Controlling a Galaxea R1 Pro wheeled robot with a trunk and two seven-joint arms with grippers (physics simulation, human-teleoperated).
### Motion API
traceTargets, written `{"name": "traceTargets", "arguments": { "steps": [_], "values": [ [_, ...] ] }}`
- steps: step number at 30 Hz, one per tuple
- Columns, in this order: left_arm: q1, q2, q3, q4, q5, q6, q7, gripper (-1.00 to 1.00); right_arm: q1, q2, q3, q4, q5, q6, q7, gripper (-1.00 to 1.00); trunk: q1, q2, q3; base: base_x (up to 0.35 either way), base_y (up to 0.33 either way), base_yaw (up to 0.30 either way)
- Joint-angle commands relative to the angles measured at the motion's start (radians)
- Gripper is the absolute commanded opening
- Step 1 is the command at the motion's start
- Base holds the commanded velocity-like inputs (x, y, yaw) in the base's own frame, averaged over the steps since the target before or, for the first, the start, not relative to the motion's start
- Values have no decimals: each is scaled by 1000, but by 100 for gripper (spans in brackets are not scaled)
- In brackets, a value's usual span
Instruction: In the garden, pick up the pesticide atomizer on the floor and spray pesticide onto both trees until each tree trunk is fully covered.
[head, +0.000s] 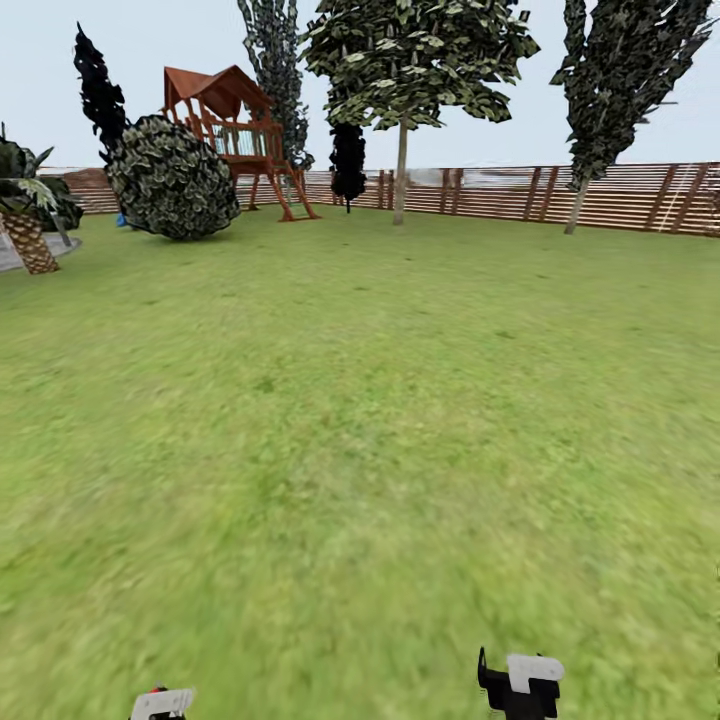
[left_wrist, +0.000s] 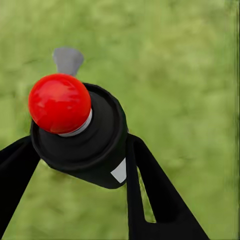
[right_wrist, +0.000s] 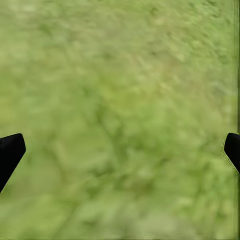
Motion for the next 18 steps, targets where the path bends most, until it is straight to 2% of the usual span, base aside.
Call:
{"name": "traceTargets", "arguments": {
  "steps": [1, 9, 16, 18],
  "values": [
    [0, 1, 9, 1, 4, -2, -10, -100, -1, 1, -7, 1, 10, -2, -5, 100, 0, 0, -1, 335, 0, -268],
    [0, 2, 12, 2, 6, -1, -9, -100, -1, 1, -7, 1, 10, -2, -5, 100, 0, 0, -1, 324, 85, -268],
    [0, 2, 11, 1, 6, -1, -11, -100, -1, 1, -7, 1, 10, -2, -4, 100, 0, 0, -1, 49, 23, -264],
    [0, 1, 12, 1, 6, -1, -10, -100, -1, 1, -7, 1, 11, -2, -4, 100, 0, 0, -1, 118, 90, -107]
  ]
}}
